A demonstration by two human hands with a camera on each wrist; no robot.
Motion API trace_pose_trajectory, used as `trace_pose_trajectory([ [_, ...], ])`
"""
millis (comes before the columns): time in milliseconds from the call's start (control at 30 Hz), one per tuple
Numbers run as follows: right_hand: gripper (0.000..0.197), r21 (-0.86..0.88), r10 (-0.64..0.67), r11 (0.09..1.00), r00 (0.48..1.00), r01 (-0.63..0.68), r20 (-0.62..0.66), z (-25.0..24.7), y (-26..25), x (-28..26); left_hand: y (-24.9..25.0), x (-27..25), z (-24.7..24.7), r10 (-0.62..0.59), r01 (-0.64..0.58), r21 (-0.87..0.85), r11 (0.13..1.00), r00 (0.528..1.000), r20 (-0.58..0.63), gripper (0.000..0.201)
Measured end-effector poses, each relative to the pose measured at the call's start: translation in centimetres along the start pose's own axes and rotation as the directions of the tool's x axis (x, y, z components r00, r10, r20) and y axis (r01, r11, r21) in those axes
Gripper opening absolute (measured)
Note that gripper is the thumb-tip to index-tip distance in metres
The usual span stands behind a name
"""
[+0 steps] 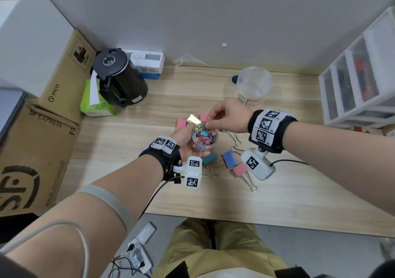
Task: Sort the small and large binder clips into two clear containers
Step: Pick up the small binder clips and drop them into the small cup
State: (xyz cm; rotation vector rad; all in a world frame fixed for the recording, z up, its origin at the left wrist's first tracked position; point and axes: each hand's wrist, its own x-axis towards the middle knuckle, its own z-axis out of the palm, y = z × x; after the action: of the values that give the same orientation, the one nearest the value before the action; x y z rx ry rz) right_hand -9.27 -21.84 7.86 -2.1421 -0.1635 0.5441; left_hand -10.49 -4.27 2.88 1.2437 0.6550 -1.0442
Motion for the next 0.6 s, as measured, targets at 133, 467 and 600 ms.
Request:
trace_pose_trajectory([
  [133, 0.009, -0.078, -0.040, 0.996, 0.999, 0.038, -0.022, 0.0, 0.5, -0.2, 0.0, 0.4, 0.1, -0.010, 0.010, -0.027, 1.000, 1.000, 0.010, 0.053],
  [467, 0.017, -0.284, -0.237, 0.938, 0.966, 0.199, -0.103, -0.6, 2.0, -0.8, 0.2, 0.6, 0.6, 0.018, -0.015, -0.048, 0.999, 0.998, 0.062, 0.045],
  [600, 0.028, -0.102, 0.003, 0.995, 0.987, -0.020, -0.163, -1.2, 3.1, -0.2, 0.2, 0.7, 0.4, 0.010, -0.003, -0.063, 0.998, 0.993, 0.120, 0.040],
])
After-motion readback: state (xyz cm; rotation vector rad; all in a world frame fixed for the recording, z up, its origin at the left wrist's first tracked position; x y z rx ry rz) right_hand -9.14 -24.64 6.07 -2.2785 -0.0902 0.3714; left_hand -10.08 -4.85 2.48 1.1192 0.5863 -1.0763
